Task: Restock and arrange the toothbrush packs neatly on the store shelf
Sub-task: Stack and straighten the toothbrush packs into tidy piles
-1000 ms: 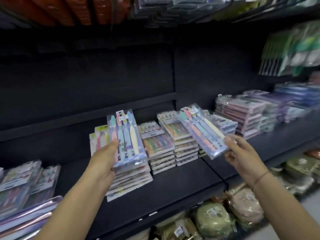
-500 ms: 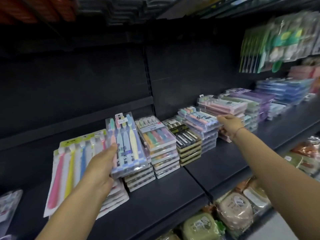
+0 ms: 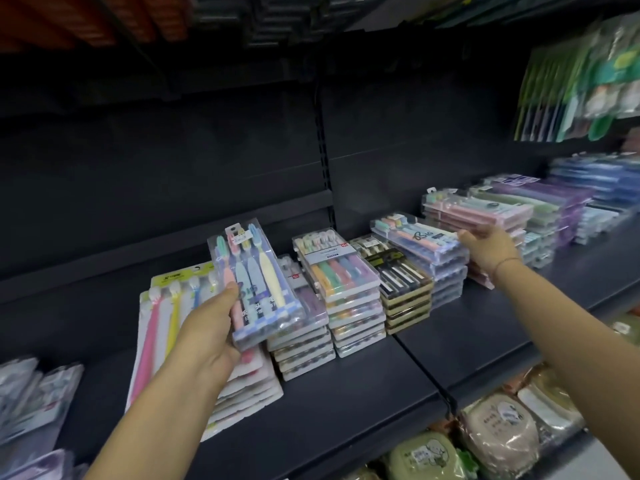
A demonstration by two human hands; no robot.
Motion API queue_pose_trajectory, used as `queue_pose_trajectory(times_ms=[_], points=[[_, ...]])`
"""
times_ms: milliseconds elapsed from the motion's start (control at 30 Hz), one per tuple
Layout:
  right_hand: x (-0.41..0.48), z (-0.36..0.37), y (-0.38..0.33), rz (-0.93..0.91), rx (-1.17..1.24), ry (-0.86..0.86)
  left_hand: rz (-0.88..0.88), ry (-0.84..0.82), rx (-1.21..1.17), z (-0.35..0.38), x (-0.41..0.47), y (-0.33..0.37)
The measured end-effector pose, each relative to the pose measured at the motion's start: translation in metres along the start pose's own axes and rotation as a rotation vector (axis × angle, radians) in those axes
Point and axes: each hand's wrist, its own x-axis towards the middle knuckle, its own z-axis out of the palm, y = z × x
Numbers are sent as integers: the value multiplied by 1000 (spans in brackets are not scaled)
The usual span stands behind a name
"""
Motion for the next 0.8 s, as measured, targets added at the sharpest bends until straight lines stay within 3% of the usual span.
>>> queue_pose_trajectory(times_ms=[67,100,167,300,433,533,633,800], points=[[-30,5,-13,-200,-64,157,33,-13,14,-9,1,2],[-54,11,-23,-305,-4,150,48,-29,31,-13,1,2],[-111,26,-43,-401,140,-66,70,-48,31,-20,2,1],[-203,63,-63,-291,306,-673,89,-41,-19,-27,-2,3],[-235,86,-74,-144,485,-851,95,-116,-10,-27,-11,-1],[-242,88,-72,-146,535,-850,129,-191,67,-18,-20,-8],[-220,71,-66,-173,565,-711,231,-262,226,-1,-29,-10],[-118,11,-46,-150,468,-273,602,-306,949,24,-4,-20]])
